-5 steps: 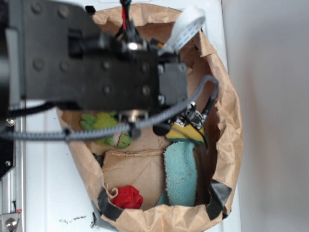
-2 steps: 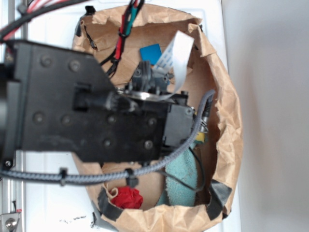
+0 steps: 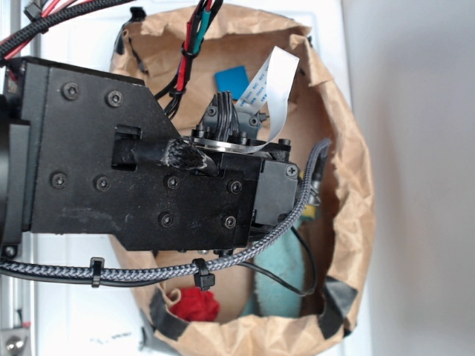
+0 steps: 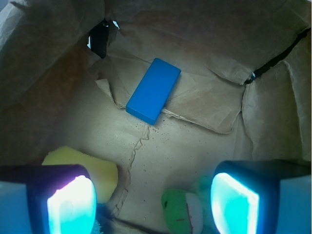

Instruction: Grab the blue block.

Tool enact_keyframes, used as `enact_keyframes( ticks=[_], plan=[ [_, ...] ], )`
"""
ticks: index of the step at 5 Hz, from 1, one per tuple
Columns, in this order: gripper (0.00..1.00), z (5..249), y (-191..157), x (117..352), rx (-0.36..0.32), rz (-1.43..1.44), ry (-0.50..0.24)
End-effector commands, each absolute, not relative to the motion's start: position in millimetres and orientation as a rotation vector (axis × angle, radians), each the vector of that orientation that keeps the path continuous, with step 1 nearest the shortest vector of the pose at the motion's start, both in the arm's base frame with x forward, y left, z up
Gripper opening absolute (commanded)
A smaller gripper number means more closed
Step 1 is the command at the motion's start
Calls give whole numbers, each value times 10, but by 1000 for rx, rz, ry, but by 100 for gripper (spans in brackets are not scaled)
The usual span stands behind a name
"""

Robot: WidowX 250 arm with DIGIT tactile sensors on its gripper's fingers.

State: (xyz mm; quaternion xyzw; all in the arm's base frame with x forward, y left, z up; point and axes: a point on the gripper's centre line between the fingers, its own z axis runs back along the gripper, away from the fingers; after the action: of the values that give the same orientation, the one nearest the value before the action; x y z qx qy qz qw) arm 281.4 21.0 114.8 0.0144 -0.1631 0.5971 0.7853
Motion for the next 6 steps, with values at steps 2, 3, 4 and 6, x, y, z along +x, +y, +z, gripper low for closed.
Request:
enact_keyframes(
  ticks=[2,3,4,6],
  plan=[
    [100,1178,340,2948,-4,1303,-388],
    [100,1080,456,3101,-15,1307,-372],
    [100,1032,631,3216,-23,1301,-321],
    [100,969,775,3214,7,1315,-295]
  ],
)
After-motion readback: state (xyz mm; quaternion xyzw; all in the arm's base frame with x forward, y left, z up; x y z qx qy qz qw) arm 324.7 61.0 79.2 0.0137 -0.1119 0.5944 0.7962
